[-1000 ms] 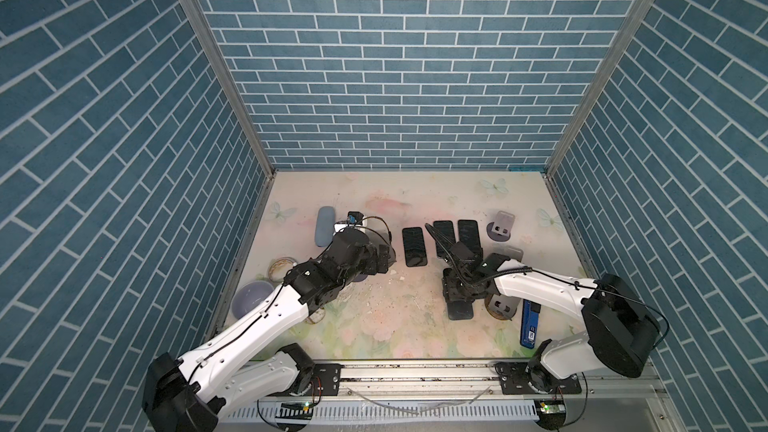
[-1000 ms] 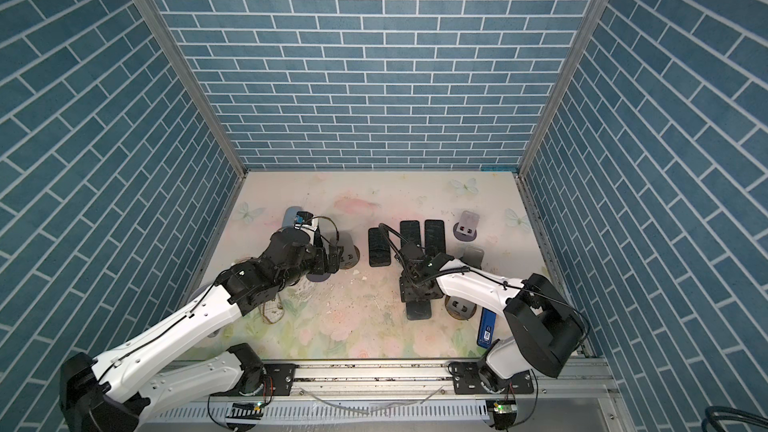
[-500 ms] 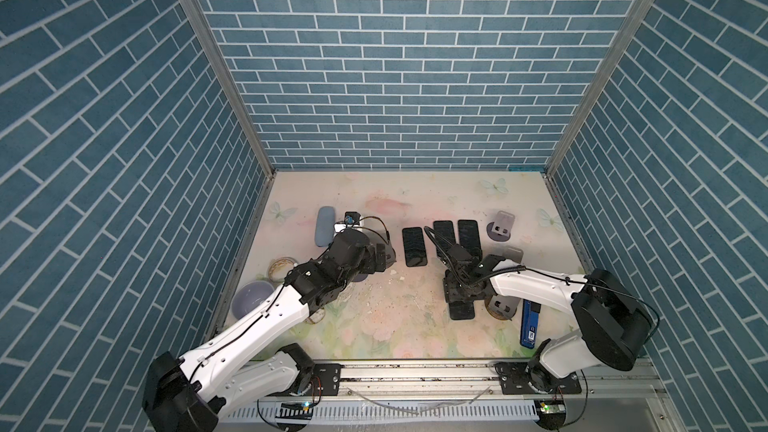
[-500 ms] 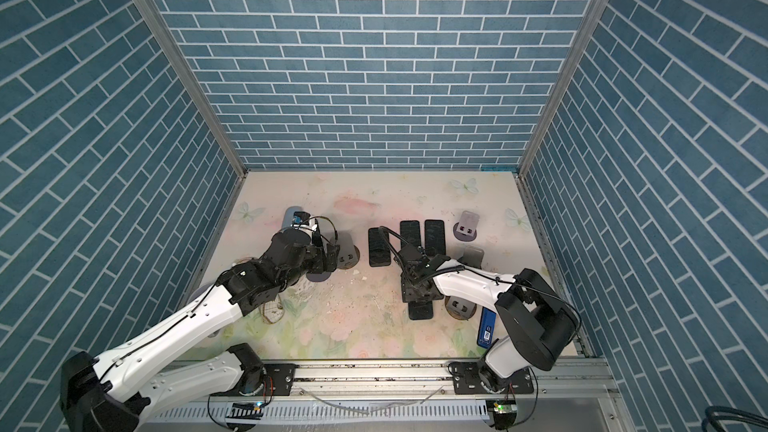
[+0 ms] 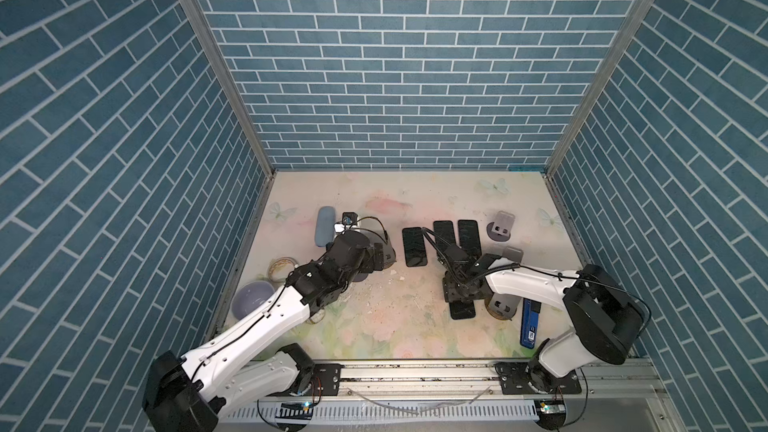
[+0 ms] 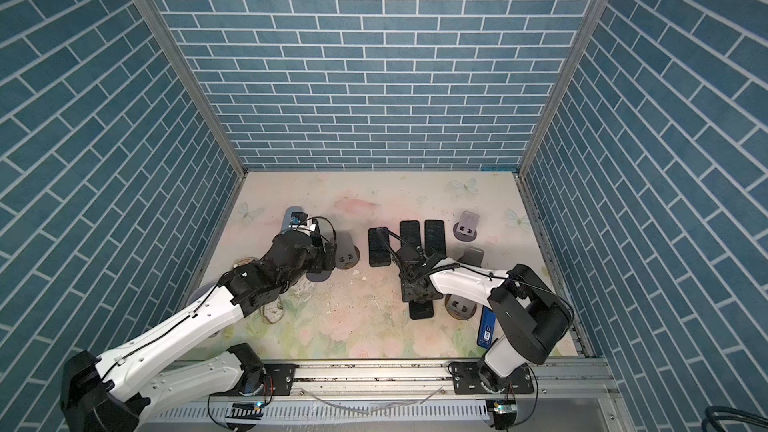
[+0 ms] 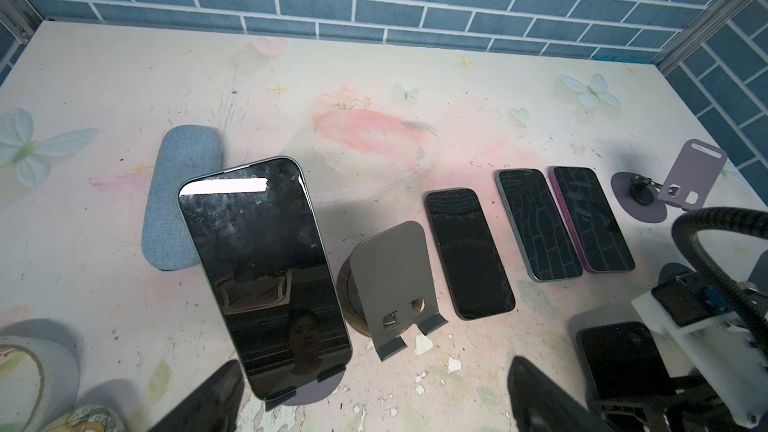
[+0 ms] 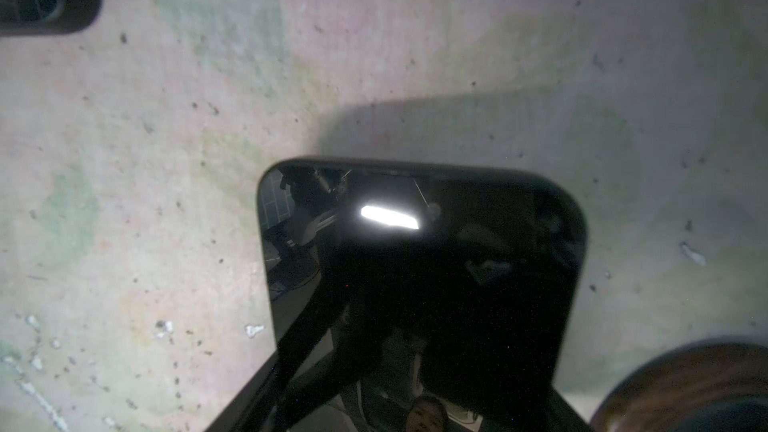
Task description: Remove the phone from the phone stand
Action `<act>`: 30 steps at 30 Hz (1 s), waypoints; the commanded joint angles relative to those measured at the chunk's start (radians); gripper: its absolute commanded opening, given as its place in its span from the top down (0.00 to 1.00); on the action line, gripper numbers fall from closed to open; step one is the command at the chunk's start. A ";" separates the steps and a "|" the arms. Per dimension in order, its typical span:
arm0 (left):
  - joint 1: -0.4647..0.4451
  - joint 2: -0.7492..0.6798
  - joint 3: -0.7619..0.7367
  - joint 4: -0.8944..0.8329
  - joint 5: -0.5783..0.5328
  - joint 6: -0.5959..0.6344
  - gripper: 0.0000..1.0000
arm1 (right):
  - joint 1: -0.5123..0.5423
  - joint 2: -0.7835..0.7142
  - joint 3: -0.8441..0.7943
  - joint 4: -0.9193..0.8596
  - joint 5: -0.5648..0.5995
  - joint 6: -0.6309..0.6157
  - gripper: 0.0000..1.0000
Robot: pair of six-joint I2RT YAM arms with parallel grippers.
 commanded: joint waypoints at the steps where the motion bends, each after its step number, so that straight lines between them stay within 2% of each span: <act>1: -0.005 0.001 -0.010 0.001 -0.021 0.003 0.00 | 0.008 0.023 0.017 -0.042 0.036 0.029 0.32; 14: -0.001 -0.007 0.001 -0.018 -0.052 0.016 0.00 | 0.011 0.014 0.013 -0.043 0.039 0.030 0.22; 30: 0.005 -0.005 0.004 -0.044 -0.076 0.010 0.00 | 0.012 0.010 0.004 -0.029 0.044 0.028 0.19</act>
